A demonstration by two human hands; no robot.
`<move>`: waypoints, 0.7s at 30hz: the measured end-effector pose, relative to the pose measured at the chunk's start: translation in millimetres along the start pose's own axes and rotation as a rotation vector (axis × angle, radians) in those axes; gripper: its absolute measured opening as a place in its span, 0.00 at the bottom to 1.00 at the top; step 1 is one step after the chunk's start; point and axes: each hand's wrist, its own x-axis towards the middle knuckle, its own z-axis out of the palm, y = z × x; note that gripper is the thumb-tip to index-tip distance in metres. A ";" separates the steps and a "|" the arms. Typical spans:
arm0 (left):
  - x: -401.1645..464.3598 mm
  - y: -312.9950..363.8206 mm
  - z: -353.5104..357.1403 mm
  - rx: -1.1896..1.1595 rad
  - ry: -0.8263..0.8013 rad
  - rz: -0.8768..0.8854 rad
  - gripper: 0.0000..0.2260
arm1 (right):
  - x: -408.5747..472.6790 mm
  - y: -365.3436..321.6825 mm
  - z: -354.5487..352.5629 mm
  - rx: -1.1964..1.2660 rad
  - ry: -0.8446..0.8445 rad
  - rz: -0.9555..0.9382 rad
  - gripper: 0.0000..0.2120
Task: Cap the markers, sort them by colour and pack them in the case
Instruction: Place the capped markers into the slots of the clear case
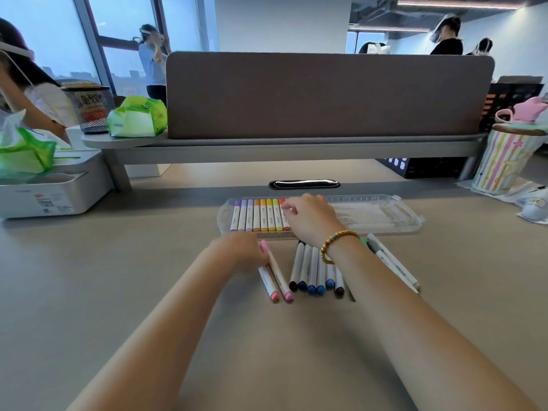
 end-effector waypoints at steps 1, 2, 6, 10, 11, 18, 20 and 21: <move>-3.8 1.0 -0.1 0.016 -0.010 0.008 0.16 | -1.8 -2.5 -0.4 -0.008 -0.012 -0.007 0.16; -7.6 2.2 -1.7 0.032 -0.029 0.011 0.18 | -3.9 -4.2 -0.6 -0.014 -0.025 -0.012 0.16; -13.7 -1.2 -11.4 0.029 -0.079 -0.020 0.15 | -8.7 -4.4 5.2 -0.013 -0.100 0.021 0.13; -8.4 -15.8 -21.2 -0.124 -0.051 -0.116 0.14 | -13.8 -14.3 11.1 -0.105 -0.280 0.040 0.15; -6.8 -20.8 -25.1 -0.174 -0.025 -0.136 0.15 | -16.5 -18.4 12.4 -0.164 -0.290 0.023 0.17; 7.7 -32.4 -49.6 -0.381 0.116 -0.133 0.18 | -26.5 -37.6 23.2 -0.492 -0.403 -0.125 0.18; 14.4 -22.6 -58.2 -0.391 0.118 -0.112 0.19 | -22.3 -40.2 19.3 -0.432 -0.440 -0.097 0.17; 18.6 -17.7 -63.4 -0.402 0.127 -0.104 0.20 | -18.6 -39.2 15.0 -0.356 -0.468 -0.053 0.15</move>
